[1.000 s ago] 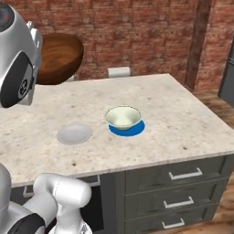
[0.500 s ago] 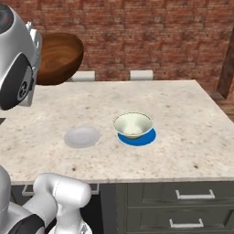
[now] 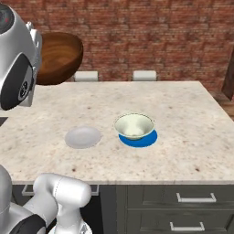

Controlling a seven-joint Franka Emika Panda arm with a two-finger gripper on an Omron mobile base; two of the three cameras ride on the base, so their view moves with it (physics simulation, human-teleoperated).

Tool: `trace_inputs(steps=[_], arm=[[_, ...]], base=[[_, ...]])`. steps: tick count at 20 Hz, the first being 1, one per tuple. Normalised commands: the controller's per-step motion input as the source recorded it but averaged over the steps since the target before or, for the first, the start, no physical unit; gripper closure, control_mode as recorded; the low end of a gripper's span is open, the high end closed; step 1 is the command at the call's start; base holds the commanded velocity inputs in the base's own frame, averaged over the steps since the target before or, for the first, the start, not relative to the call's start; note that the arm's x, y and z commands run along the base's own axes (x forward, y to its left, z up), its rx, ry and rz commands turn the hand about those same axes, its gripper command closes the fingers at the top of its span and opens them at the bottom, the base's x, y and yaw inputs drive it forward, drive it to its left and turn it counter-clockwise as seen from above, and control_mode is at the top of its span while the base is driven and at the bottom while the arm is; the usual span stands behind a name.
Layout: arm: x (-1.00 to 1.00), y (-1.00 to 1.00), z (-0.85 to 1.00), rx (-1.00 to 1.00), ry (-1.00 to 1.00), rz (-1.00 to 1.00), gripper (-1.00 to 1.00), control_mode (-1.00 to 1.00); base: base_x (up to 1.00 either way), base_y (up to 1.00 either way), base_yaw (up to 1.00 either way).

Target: Move the bowls from the cabinet to the plates on the dining table.

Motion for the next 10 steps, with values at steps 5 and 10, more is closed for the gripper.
trace_inputs(steps=[5, 10], arm=[[0.0, 0.0, 0.0, 0.0, 0.0, 0.0, 1.0, 1.0], [0.17, 0.0, -0.04, -0.02, 0.09, 0.0, 1.0, -1.0]], base=[[0.36, 0.0, 0.0], [0.14, 0.0, 0.0]])
